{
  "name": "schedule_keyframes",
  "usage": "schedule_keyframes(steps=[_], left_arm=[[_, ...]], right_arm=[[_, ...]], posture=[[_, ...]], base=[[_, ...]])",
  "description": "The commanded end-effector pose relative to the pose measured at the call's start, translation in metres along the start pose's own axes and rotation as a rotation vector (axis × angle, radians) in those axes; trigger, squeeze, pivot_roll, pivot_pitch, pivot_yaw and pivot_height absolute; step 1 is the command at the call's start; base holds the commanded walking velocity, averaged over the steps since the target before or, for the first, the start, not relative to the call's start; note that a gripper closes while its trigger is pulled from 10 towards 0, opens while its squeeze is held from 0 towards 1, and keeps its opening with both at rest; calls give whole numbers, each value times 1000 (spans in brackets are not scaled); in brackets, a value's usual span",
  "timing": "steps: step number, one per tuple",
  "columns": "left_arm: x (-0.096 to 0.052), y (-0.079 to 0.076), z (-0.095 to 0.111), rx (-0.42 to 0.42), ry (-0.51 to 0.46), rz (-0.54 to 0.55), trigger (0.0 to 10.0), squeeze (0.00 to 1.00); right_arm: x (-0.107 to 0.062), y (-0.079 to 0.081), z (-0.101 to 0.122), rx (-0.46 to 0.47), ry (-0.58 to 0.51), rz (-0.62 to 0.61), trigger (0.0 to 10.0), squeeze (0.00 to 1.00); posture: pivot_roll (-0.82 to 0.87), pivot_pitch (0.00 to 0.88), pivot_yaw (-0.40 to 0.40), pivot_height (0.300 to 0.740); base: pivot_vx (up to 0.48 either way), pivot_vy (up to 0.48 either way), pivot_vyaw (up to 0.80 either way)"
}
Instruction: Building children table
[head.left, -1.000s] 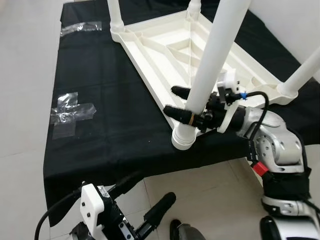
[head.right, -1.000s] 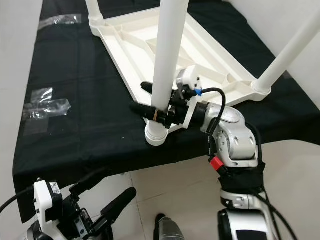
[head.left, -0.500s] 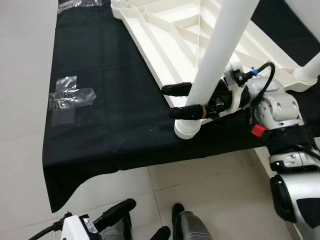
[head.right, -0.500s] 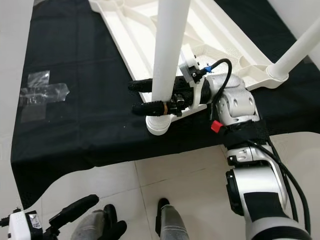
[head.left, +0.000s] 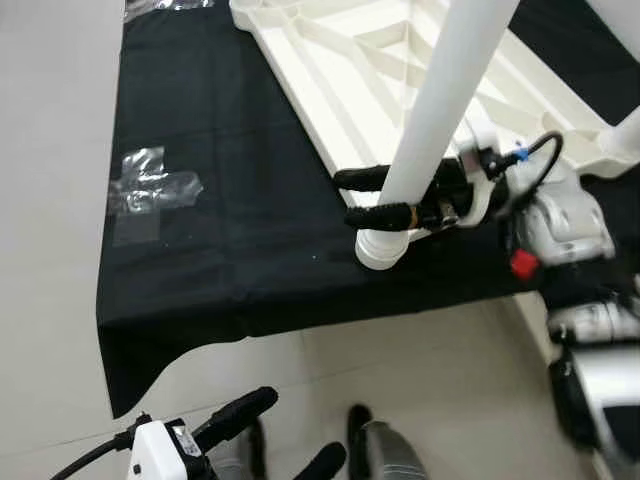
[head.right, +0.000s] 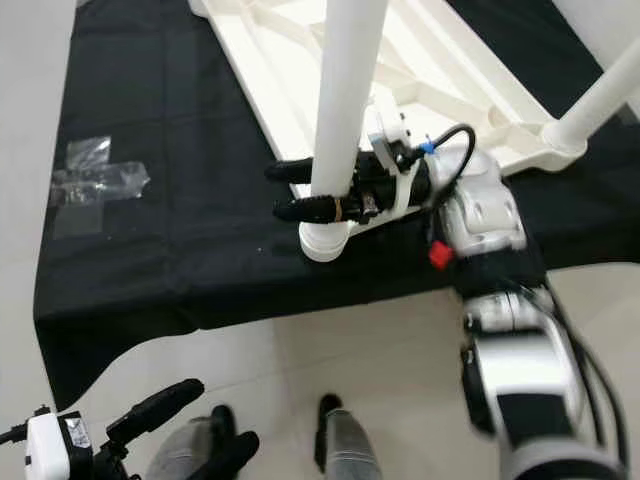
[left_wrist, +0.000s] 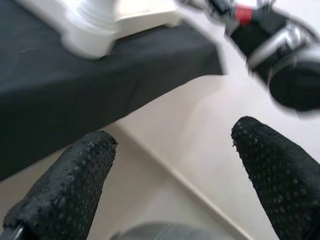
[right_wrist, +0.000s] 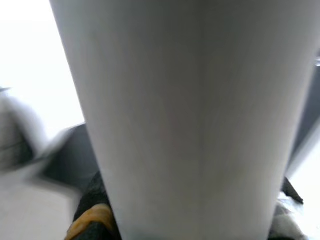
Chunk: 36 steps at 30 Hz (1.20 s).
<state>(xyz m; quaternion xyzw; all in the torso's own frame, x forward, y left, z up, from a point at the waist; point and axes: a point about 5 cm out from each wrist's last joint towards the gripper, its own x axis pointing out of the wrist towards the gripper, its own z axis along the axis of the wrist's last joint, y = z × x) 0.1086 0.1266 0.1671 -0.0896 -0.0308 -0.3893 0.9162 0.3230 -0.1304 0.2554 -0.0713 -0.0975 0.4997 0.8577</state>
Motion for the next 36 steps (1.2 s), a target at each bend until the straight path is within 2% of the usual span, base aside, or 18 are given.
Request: schedule_keyframes(steps=[1, 2, 4, 5, 9, 10, 11, 12, 17, 18, 20, 21, 22, 23, 27, 34, 35, 36], left_arm=[[2, 4, -5, -17, -13, 19, 10000, 0], [6, 8, -5, -15, -27, 20, 10000, 0], [10, 12, -7, -15, -38, 17, 10000, 0], [15, 16, -8, -11, -47, 11, 10000, 0], [19, 19, -9, 7, -53, -6, 10000, 0], [21, 20, -9, 13, -59, -9, 10000, 0], [23, 21, -10, 16, -63, -9, 10000, 0], [25, 22, -10, 19, -69, -2, 10000, 0], [26, 23, -10, 22, -80, 14, 10000, 0], [28, 23, -10, 22, -87, 16, 10000, 0], [29, 23, -10, 21, -90, 16, 10000, 0], [30, 21, -10, 16, -93, 10, 10000, 0], [30, 21, -10, 16, -93, 10, 10000, 0], [30, 20, -10, 12, -95, 5, 10000, 0], [28, 17, -9, 4, -94, 1, 10000, 0], [26, 15, -8, 1, -92, 2, 10000, 0], [25, 15, -8, 0, -89, 2, 10000, 0], [24, 14, -7, 1, -85, 1, 10000, 0]], right_arm=[[-52, 59, -102, 247, 547, -637, 0, 0], [-61, 81, -106, 272, 582, -740, 0, 0], [-55, 84, -105, 251, 563, -734, 0, 0], [-36, 73, -101, 221, 514, -724, 0, 0], [-11, 63, -92, 214, 449, -698, 0, 0], [3, 57, -86, 215, 407, -666, 2627, 0], [11, 54, -83, 213, 383, -646, 2627, 0], [16, 47, -77, 206, 342, -636, 10000, 0], [17, 30, -64, 179, 226, -536, 10000, 0], [12, 25, -53, 179, 172, -467, 10000, 1000], [8, 25, -46, 179, 141, -422, 10000, 1000], [0, 21, -33, 180, 87, -246, 10000, 945], [0, 21, -33, 180, 87, -246, 10000, 945], [-8, 15, -20, 148, 58, -118, 10000, 0], [-19, 0, 2, 89, 25, 78, 10000, 0], [-18, -14, 8, 73, 23, 151, 10000, 0], [-17, -20, 9, 77, 20, 165, 0, 0], [-15, -26, 11, 64, 18, 181, 0, 0]], posture=[[104, 330, -77, 740], [90, 328, -65, 740], [70, 304, -70, 740], [79, 283, -78, 740], [70, 270, -84, 740], [61, 261, -86, 740], [61, 261, -86, 740], [54, 259, -86, 740], [50, 261, -89, 740], [54, 264, -91, 740], [54, 269, -92, 740], [56, 278, -91, 740], [56, 278, -91, 740], [61, 283, -91, 740], [82, 301, -86, 740], [91, 309, -81, 740], [98, 317, -78, 740], [111, 325, -81, 740]], base=[[0, 0, 0], [0, 0, 0], [0, 0, 0], [0, 0, 0], [0, 0, 0], [0, 0, 0], [0, 0, 0], [0, 0, 0], [0, 0, 0], [0, 0, 0], [0, 0, 0], [0, 0, 0], [0, 0, 0], [0, 0, 0], [0, 0, 0], [0, 0, 0], [0, 0, 0], [0, 0, 0]])
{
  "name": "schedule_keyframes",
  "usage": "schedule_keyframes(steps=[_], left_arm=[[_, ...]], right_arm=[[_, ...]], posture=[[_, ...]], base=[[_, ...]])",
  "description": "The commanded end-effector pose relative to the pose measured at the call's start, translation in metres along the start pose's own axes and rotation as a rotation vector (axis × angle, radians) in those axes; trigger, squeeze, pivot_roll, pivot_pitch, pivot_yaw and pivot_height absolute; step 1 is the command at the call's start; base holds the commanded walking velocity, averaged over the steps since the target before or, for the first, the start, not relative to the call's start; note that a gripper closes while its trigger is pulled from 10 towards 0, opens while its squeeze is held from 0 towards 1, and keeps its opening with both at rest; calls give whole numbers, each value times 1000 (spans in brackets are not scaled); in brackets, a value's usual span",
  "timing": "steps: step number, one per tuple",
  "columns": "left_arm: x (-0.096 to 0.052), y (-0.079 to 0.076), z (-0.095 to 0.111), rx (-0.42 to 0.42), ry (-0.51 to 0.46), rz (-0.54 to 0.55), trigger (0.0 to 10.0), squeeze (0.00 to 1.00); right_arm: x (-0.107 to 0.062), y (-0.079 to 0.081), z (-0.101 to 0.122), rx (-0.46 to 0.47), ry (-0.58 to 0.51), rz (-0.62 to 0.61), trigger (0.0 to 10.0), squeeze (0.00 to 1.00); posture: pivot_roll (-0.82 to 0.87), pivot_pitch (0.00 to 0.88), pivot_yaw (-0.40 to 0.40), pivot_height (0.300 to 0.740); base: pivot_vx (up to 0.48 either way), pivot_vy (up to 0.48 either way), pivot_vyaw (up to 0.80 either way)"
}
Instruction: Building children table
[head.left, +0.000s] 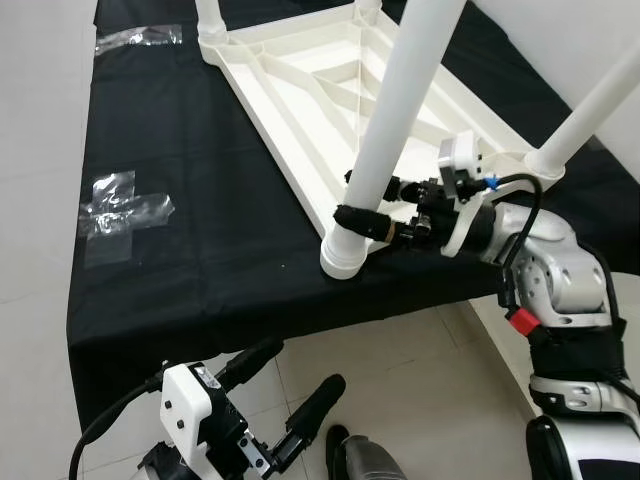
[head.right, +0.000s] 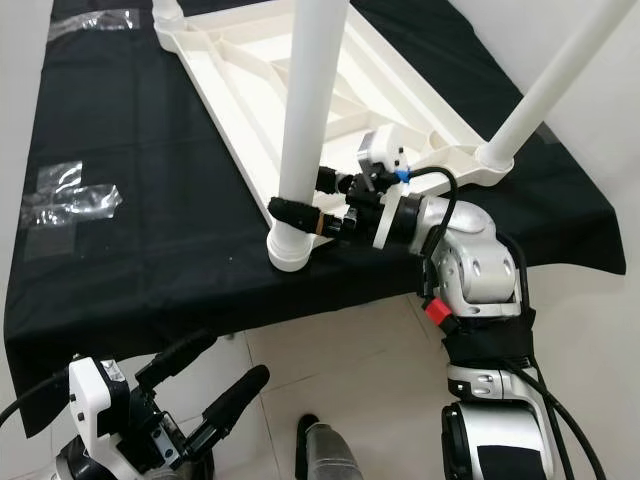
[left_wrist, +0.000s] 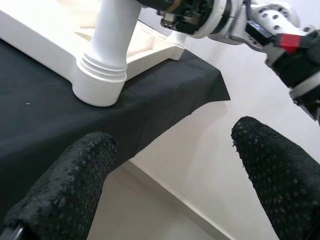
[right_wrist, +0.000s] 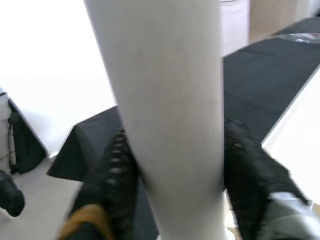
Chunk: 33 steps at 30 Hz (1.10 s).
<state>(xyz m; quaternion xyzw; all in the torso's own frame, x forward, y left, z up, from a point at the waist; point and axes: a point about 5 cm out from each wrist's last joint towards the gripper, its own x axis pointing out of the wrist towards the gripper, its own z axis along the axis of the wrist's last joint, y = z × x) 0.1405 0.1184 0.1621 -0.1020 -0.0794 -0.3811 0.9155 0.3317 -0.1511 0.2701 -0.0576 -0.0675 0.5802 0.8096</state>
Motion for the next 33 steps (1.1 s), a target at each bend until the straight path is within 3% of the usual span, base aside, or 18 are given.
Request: schedule_keyframes(steps=[1, 10, 11, 12, 13, 14, 16, 17, 18, 19, 20, 23, 24, 25, 26, 30, 31, 33], left_arm=[[-3, -4, -1, -15, 15, -5, 10000, 0], [-5, -6, -2, -16, 22, 1, 10000, 0], [-5, -5, -3, -17, 22, 2, 10000, 0], [-5, -5, -4, -20, 23, 1, 10000, 0], [-5, -5, -4, -20, 23, 1, 10000, 0], [-5, -4, -6, -21, 24, -1, 10000, 0], [-5, -4, -6, -21, 24, -1, 10000, 0], [-5, -4, -6, -24, 23, -2, 10000, 0], [-5, -4, -6, -24, 23, -2, 10000, 0], [-4, -2, -7, -24, 21, -5, 10000, 0], [-3, -1, -7, -24, 19, -7, 10000, 0], [-1, -1, -7, -23, 18, -10, 10000, 0], [-1, -1, -7, -24, 18, -15, 10000, 0], [-1, -1, -7, -24, 18, -17, 10000, 0], [-1, -2, -7, -26, 17, -14, 10000, 0], [-2, -3, -6, -32, 9, -1, 10000, 0], [-2, -4, -6, -34, 10, -1, 10000, 0], [-2, -4, -6, -35, 9, -1, 10000, 0]], right_arm=[[-4, -5, -1, 2, 1, -7, 0, 0], [-17, -8, -3, -1, 18, -13, 0, 0], [-21, -1, -13, 42, 18, -85, 0, 0], [-24, 0, -41, 85, 115, -437, 0, 0], [-24, 0, -41, 85, 115, -437, 0, 0], [-45, 5, -69, 100, 290, -891, 0, 0], [-45, 5, -69, 100, 290, -891, 0, 0], [-59, 48, -101, 171, 440, -1064, 0, 0], [-59, 48, -101, 171, 440, -1064, 0, 0], [-63, 79, -112, 183, 525, -1142, 0, 0], [-57, 94, -113, 208, 527, -1120, 0, 0], [-50, 95, -110, 206, 502, -1084, 0, 0], [-44, 83, -102, 174, 480, -1080, 118, 0], [-38, 74, -94, 162, 462, -1063, 3882, 0], [-34, 68, -87, 150, 445, -1045, 10000, 0], [-18, 58, -66, 161, 297, -932, 10000, 0], [-16, 49, -61, 159, 250, -878, 10000, 1000], [-14, 46, -55, 157, 221, -860, 10000, 1000]], posture=[[111, 325, -81, 740], [101, 325, -90, 740], [75, 317, -105, 740], [70, 311, -118, 740], [70, 311, -118, 740], [51, 301, -135, 740], [51, 301, -135, 740], [50, 300, -138, 740], [50, 300, -138, 740], [27, 310, -100, 740], [30, 295, -104, 740], [33, 294, -106, 740], [34, 289, -110, 740], [34, 291, -113, 740], [34, 292, -113, 740], [33, 303, -113, 740], [42, 308, -110, 740], [42, 308, -110, 740]], base=[[0, 0, 0], [0, 0, 0], [0, 0, 0], [0, 0, 0], [0, 0, 0], [0, 0, 0], [0, 0, 0], [0, 0, 0], [0, 0, 0], [0, 0, 0], [0, 0, 0], [0, 0, 0], [0, 0, 0], [0, 0, 0], [0, 0, 0], [0, 0, 0], [0, 0, 0], [0, 0, 0]])
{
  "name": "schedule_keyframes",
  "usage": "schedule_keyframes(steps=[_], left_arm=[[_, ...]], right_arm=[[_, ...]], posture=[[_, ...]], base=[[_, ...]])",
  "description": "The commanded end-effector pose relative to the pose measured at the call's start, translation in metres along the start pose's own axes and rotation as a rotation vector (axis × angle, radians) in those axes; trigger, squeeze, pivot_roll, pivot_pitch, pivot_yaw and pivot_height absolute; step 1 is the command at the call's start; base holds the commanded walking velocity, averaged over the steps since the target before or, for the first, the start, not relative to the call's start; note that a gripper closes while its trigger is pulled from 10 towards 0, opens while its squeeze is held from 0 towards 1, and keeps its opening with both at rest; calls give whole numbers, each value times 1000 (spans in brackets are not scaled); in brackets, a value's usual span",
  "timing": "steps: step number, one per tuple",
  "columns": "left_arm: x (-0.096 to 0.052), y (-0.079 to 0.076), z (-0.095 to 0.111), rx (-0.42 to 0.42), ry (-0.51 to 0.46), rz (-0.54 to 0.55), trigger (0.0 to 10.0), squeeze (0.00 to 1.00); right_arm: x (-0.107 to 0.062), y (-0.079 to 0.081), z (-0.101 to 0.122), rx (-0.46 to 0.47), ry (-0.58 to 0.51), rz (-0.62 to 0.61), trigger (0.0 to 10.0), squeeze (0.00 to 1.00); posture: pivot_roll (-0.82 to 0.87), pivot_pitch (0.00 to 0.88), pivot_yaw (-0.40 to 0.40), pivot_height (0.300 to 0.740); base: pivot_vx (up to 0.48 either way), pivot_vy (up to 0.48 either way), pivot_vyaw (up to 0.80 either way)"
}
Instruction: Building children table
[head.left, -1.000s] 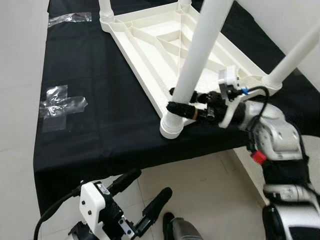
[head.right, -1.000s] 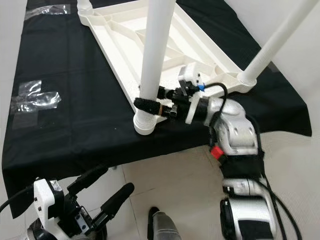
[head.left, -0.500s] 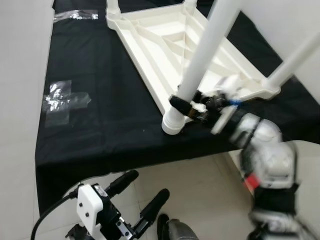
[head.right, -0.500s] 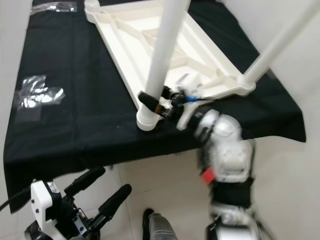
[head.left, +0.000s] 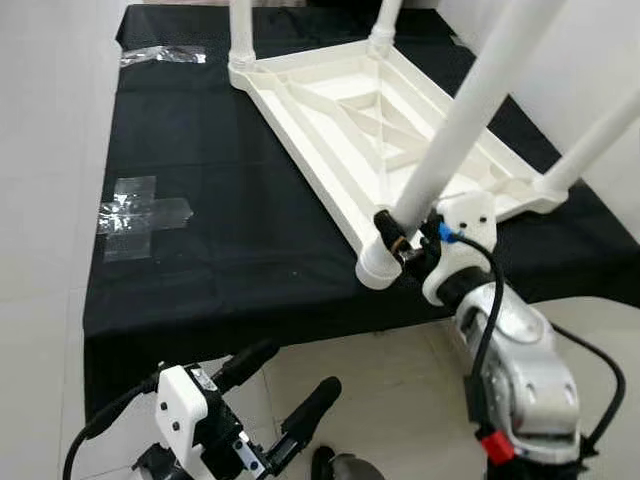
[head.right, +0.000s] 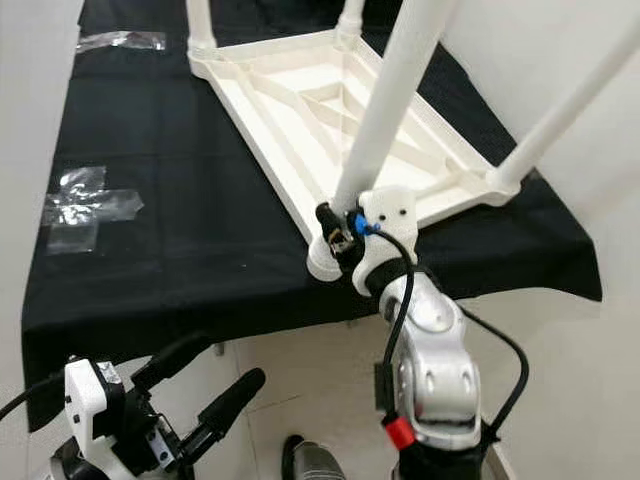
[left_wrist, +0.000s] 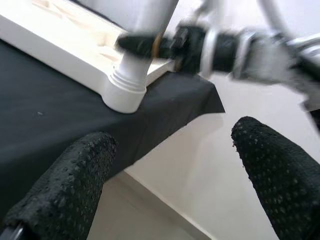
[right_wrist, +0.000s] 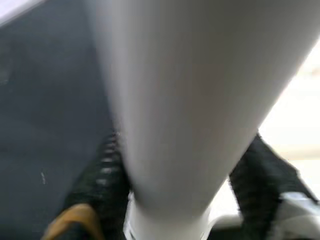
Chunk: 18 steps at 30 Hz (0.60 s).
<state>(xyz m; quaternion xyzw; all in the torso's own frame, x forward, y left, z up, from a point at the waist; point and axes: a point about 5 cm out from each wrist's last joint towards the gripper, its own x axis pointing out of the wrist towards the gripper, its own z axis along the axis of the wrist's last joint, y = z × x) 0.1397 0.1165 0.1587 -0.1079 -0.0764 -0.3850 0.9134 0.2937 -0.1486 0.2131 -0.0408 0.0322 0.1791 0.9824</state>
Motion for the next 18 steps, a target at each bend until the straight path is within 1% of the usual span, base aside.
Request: schedule_keyframes(steps=[1, 2, 3, 4, 5, 6, 7, 8, 9, 10, 11, 13, 14, 15, 18], left_arm=[[-3, -4, -2, -24, 9, 3, 10000, 0], [-3, -4, -2, -24, 9, 3, 10000, 0], [-3, -4, -2, -25, 10, 2, 10000, 0], [-3, -6, -2, -28, 11, 0, 10000, 0], [-3, -7, -1, -30, 12, -2, 10000, 0], [-3, -7, -1, -30, 12, -2, 10000, 0], [-3, -8, -1, -33, 13, -3, 10000, 0], [-3, -9, 0, -34, 13, -4, 10000, 0], [-3, -9, 0, -34, 13, -4, 10000, 0], [-4, -11, 1, -38, 14, -4, 10000, 0], [-4, -11, 1, -38, 14, -4, 10000, 0], [-5, -12, 2, -39, 16, -3, 10000, 0], [-5, -13, 3, -39, 21, -1, 10000, 0], [-5, -13, 3, -39, 21, -1, 10000, 0], [-9, -14, 4, -41, 32, 0, 10000, 0]], right_arm=[[4, 0, 10, 57, -58, 99, 10000, 1000], [4, 0, 10, 57, -58, 99, 10000, 1000], [5, 1, 18, 71, -105, 154, 10000, 1000], [5, 1, 27, 71, -151, 264, 10000, 937], [4, -1, 35, 48, -187, 357, 10000, 0], [4, -1, 35, 48, -187, 357, 10000, 0], [4, -5, 42, 23, -211, 455, 10000, 0], [4, -8, 47, 7, -226, 517, 10000, 0], [4, -8, 47, 7, -226, 517, 10000, 0], [7, -18, 51, -69, -206, 648, 10000, 0], [7, -18, 51, -69, -206, 648, 10000, 0], [8, -27, 55, -93, -181, 731, 10000, 0], [11, -33, 59, -127, -168, 774, 10000, 0], [11, -33, 59, -127, -168, 774, 10000, 0], [18, -48, 78, -181, -175, 852, 10000, 0]], posture=[[48, 315, -107, 740], [48, 315, -107, 740], [48, 315, -107, 740], [53, 320, -106, 740], [58, 323, -104, 740], [58, 323, -104, 740], [65, 331, -103, 740], [65, 331, -103, 740], [65, 331, -103, 740], [76, 342, -99, 740], [76, 342, -99, 740], [94, 349, -95, 740], [103, 356, -90, 740], [103, 356, -90, 740], [106, 362, -84, 740]], base=[[0, 0, 0], [0, 0, 0], [0, 0, 0], [0, 0, 0], [0, 0, 0], [0, 0, 0], [0, 0, 0], [0, 0, 0], [0, 0, 0], [0, 0, 0], [0, 0, 0], [0, 0, 0], [0, 0, 0], [0, 0, 0], [0, 0, 0]])
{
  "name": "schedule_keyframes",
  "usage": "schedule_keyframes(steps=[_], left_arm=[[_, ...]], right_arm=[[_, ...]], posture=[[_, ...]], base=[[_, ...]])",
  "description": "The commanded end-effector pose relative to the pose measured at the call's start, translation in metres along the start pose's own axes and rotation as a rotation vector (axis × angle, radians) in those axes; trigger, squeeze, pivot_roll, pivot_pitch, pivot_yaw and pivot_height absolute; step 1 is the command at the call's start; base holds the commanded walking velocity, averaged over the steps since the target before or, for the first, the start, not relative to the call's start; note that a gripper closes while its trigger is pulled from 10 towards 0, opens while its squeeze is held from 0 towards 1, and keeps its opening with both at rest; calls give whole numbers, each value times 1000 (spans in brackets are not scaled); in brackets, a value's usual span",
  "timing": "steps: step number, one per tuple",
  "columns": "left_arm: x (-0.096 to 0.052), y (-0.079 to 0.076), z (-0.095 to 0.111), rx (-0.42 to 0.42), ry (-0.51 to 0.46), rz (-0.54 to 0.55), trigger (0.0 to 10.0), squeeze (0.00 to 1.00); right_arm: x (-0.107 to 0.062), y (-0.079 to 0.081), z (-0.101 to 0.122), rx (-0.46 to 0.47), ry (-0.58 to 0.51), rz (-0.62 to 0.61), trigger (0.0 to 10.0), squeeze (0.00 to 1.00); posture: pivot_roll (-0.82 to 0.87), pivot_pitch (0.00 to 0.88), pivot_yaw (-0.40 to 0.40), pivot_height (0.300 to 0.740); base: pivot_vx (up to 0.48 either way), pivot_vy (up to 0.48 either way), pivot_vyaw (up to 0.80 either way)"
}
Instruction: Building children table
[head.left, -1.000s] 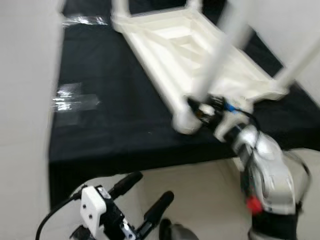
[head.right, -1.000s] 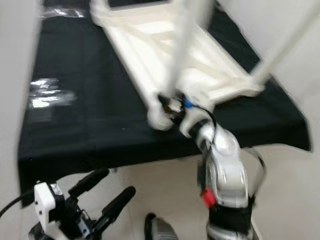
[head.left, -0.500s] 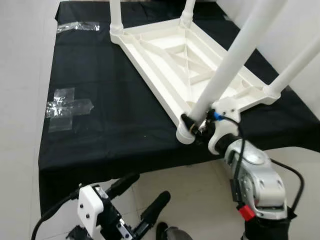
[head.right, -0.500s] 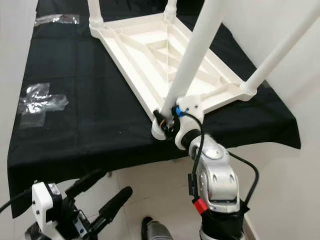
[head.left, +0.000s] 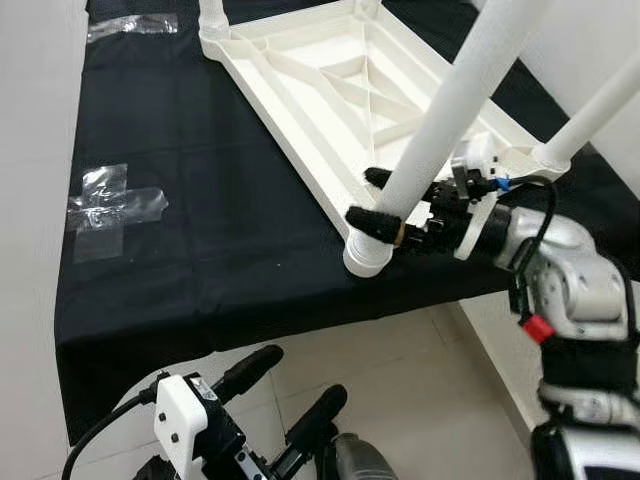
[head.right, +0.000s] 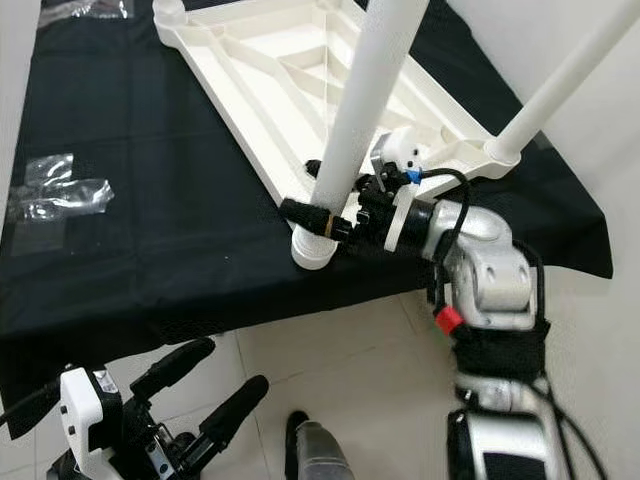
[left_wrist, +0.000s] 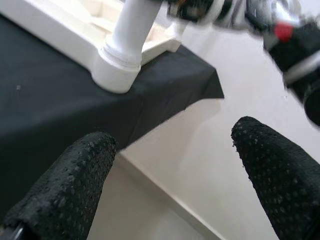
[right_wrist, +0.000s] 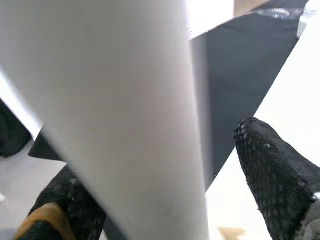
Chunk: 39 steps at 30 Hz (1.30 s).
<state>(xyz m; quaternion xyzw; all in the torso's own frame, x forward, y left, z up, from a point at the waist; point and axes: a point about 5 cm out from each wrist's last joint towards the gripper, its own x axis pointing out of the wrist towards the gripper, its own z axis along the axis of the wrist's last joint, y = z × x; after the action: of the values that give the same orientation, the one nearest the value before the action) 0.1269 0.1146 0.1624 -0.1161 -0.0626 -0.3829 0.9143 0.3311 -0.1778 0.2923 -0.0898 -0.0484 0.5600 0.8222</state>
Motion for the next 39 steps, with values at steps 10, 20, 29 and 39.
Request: schedule_keyframes(steps=[10, 20, 29, 39], left_arm=[[-4, -4, 0, -22, 21, -6, 10000, 0], [1, 5, -6, -40, 13, -25, 10000, 0], [4, 14, -7, -25, 10, -26, 10000, 0], [4, 15, -6, -15, 7, -20, 10000, 0]], right_arm=[[-11, -9, -2, 23, -47, 38, 0, 0], [-22, 76, -125, 258, 414, -967, 0, 0], [9, 87, -129, 251, 390, -1008, 0, 0], [55, 72, -57, 239, 4, -751, 10000, 1000]], posture=[[94, 361, -87, 740], [22, 309, -84, 740], [18, 290, -71, 740], [32, 299, -65, 740]], base=[[0, 0, 0], [0, 0, 0], [0, 0, 0], [0, 0, 0]])
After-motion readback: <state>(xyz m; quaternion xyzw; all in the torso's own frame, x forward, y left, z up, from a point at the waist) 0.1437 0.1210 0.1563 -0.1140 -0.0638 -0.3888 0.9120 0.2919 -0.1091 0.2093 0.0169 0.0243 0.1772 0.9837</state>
